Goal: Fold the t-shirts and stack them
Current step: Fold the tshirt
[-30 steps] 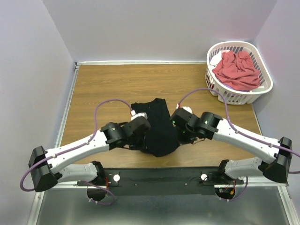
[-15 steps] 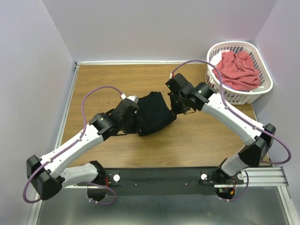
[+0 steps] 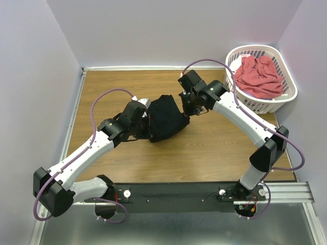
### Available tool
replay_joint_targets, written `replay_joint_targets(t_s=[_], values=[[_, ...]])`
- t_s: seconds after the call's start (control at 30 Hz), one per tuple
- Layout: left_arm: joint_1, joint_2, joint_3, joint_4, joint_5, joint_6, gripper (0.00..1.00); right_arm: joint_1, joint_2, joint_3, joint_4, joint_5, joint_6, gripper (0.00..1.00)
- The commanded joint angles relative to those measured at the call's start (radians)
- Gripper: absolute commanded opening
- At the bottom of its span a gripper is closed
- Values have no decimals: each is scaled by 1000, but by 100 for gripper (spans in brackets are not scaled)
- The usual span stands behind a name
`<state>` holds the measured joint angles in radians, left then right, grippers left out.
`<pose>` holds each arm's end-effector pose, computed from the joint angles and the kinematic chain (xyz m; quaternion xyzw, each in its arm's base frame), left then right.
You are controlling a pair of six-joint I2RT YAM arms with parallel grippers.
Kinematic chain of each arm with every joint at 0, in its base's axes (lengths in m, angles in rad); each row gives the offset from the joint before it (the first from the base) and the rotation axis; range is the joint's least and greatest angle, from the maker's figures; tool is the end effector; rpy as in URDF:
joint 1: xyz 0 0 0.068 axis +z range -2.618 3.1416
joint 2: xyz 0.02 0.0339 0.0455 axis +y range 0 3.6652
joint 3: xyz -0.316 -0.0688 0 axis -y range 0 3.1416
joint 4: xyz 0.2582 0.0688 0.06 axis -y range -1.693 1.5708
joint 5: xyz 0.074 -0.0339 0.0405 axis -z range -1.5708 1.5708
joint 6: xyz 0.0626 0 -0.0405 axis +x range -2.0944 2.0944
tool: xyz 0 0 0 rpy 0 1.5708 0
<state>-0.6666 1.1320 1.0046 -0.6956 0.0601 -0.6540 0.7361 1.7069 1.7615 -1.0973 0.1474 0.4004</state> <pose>0.1881 -0.1528 0.3262 0.0168 0.9304 -0.2460 0.2712 0.2922 0.2523 0.3832 -0.1419 0.9524 0.0802 0.2576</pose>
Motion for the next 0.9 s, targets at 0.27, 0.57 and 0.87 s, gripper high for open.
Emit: replay_joint_targets(t_s=[0.27,0.57,0.87], values=[[-220,-155,-127,18,66,-74,0,-1,-389,-386,2,-291,24,1],[-475,-250,-201,18,43,-299,0,0,-628,-520,-134,-351,77,0],[-392,-207,-150,28,6,-236,0,2,-483,-335,-124,-177,55,0]])
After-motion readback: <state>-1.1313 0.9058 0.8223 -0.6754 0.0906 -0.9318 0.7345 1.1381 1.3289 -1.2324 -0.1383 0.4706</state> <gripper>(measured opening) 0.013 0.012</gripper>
